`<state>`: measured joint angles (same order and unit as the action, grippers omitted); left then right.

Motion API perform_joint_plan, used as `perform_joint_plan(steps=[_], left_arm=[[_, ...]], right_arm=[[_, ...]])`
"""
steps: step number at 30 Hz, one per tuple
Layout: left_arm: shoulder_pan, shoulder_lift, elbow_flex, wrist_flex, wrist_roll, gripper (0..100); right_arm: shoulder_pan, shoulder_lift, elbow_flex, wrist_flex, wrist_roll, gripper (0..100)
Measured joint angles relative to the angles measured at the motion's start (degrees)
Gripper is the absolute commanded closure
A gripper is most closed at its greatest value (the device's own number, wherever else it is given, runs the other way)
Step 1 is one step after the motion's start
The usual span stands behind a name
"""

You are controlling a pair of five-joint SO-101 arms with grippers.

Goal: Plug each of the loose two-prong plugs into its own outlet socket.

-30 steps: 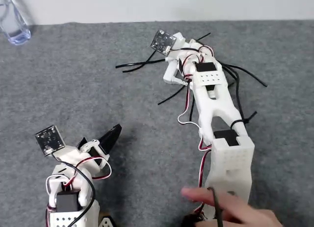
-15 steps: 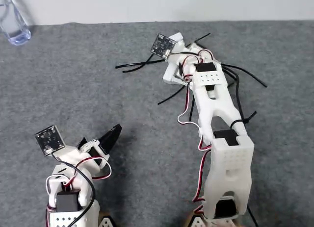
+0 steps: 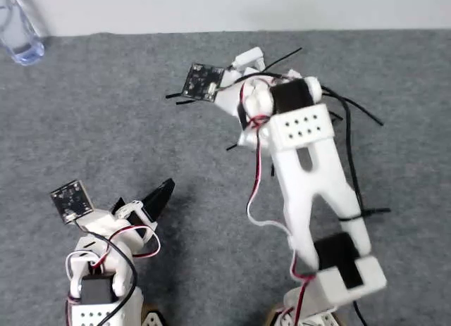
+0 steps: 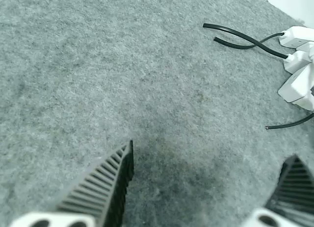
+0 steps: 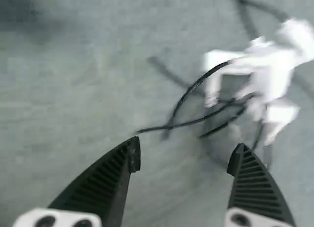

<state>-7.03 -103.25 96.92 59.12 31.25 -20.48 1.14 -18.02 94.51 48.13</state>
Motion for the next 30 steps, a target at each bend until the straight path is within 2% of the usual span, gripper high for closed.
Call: perform_joint_plan(steps=[3, 6, 9, 12, 15, 17, 20, 23, 27, 30], left_arm=[[0.0, 0.0, 0.0, 0.7, -2.3, 57], [0.0, 0.0, 0.0, 1.8, -5.6, 57], [-0.1, 0.0, -0.4, 2.6, -12.5, 57], [-1.8, 0.0, -5.5, 7.1, -21.2, 57], [-3.4, 0.0, -14.9, 15.3, -27.8, 57], [-5.2, -0.1, -21.0, 20.7, -29.9, 57], [-9.1, -0.1, -24.3, 22.8, -30.9, 57], [-13.6, -0.1, -21.9, 18.8, -30.9, 57], [-16.4, -0.1, -10.1, 7.3, -31.0, 57], [-16.6, -0.1, -1.7, 1.2, -31.0, 57]], right_arm=[[0.4, -4.7, 0.0, 5.3, -10.7, 72.5], [1.4, -10.5, 0.3, 6.0, -20.4, 72.5], [4.6, -18.0, 4.7, 6.0, -26.5, 72.5], [6.2, -27.5, 12.1, 6.0, -28.5, 72.5], [8.6, -39.9, 21.7, 6.0, -28.9, 72.5], [9.2, -49.3, 29.0, 6.0, -28.9, 72.5], [11.8, -64.7, 40.2, 4.2, -28.9, 72.5], [15.1, -80.4, 53.2, -3.0, -28.9, 72.5], [22.0, -100.7, 74.7, -16.3, -28.9, 72.5], [26.1, -101.7, 88.3, -24.5, -29.3, 72.5]])
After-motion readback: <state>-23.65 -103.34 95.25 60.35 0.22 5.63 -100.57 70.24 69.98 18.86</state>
